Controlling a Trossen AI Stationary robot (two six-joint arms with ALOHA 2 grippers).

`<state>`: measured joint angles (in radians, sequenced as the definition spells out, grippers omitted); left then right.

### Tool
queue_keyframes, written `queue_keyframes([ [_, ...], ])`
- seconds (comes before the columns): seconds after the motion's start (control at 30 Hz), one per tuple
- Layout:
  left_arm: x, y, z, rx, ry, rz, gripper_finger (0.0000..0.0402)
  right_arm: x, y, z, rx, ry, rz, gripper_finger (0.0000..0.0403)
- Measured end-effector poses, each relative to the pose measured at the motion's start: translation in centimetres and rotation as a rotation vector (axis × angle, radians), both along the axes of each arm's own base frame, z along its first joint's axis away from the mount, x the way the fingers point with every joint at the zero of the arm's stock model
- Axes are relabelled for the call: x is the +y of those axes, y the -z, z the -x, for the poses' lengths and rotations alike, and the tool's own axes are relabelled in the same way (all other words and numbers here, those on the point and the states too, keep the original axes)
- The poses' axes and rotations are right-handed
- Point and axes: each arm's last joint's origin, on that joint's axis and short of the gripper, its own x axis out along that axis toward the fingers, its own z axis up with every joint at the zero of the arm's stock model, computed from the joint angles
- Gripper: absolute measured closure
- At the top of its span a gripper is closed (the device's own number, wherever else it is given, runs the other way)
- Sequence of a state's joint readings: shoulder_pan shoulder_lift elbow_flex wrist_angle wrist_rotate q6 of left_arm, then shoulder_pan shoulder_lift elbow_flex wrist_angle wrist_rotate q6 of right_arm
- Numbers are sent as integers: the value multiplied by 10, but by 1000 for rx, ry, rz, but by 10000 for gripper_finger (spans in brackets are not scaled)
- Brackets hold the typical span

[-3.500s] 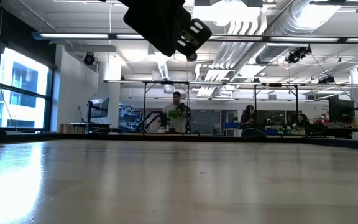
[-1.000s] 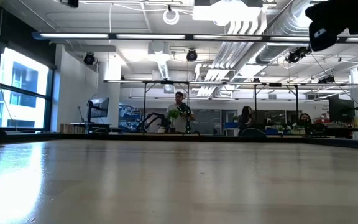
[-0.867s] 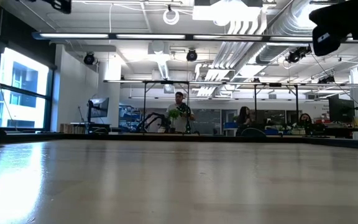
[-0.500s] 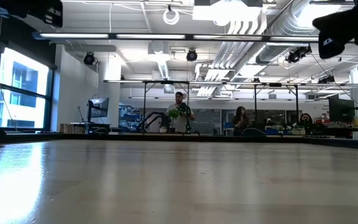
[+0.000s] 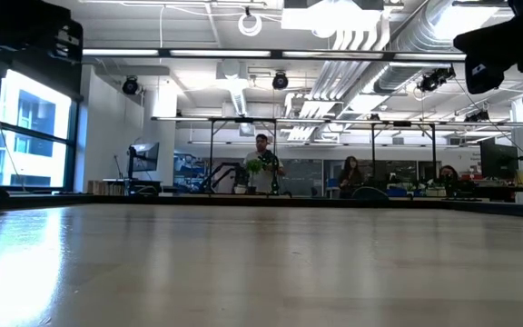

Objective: Pick & Place Garden tools in Gardening bag
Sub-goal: Return to Home Position

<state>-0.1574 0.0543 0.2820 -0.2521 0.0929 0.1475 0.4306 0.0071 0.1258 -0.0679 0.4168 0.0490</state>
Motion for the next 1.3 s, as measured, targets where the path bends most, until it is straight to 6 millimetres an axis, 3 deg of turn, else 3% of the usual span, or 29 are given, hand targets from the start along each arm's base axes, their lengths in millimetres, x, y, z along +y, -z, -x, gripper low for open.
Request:
queue_keyframes([
  [0.23,-2,27,-5,45,28,72,401,1,15,-5,1,17,-2,401],
  [0.5,-3,49,-14,43,36,122,401,0,19,-6,9,21,-30,401],
  [0.73,-5,57,-18,-25,59,138,401,0,20,-6,22,8,-27,401],
  [1.1,-1,63,-21,25,-75,148,401,-3,24,-6,67,114,-80,401],
  [1.3,-2,69,-26,103,-92,133,401,-3,24,-7,76,115,96,401],
])
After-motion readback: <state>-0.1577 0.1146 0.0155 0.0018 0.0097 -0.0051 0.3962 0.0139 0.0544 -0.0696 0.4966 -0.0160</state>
